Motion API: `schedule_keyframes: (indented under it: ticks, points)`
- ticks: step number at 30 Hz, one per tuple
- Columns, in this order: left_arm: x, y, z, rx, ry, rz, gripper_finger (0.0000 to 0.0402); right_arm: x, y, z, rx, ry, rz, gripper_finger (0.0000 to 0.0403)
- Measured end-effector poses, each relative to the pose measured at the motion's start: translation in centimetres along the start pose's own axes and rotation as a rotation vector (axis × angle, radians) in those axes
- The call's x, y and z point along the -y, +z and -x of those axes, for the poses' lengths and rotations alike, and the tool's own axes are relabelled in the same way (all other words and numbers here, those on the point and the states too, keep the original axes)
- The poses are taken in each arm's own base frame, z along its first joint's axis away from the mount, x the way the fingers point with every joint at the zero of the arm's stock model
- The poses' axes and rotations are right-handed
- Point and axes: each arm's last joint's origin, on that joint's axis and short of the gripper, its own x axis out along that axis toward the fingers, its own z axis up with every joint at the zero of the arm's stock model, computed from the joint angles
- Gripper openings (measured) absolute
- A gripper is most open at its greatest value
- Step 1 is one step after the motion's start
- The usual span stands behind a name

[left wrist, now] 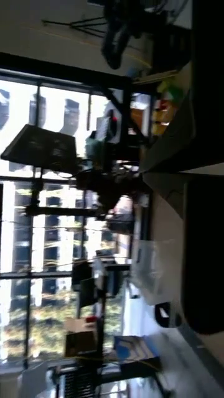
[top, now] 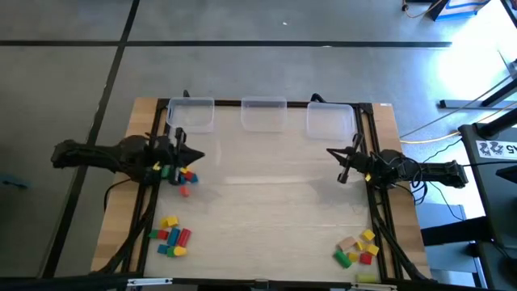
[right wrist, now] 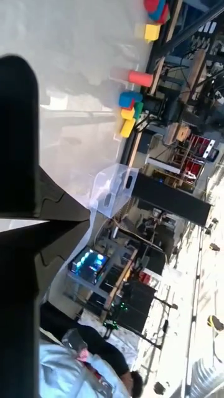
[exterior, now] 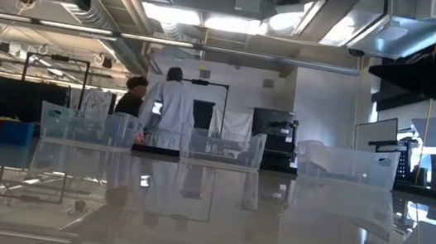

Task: Sort blocks by size
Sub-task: Put the cylindrical orange block into the left transparent bin

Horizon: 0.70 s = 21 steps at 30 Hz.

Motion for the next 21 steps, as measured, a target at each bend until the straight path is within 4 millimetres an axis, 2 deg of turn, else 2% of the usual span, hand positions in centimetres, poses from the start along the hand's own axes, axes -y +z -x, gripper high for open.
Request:
schedule_keyframes:
  ticks: [5,9,16,21]
  points:
    - [0.4,1.9,-1.5,-0.243,0.014,0.076,0.0005,0.1,0.0,0.0,-0.015,-0.029,0.031,0.0012]
    - [0.5,2.6,-2.1,-0.408,0.051,0.163,0.0005,0.1,-0.1,0.0,-0.018,-0.027,0.05,0.0012]
    - [0.5,1.2,-2.1,-0.754,0.189,0.32,0.0005,0.0,-0.2,0.0,-0.029,-0.022,0.111,0.0012]
    - [0.7,-0.4,-1.8,-0.955,0.208,0.24,0.0005,0.0,-0.2,0.0,-0.029,-0.021,0.14,0.0012]
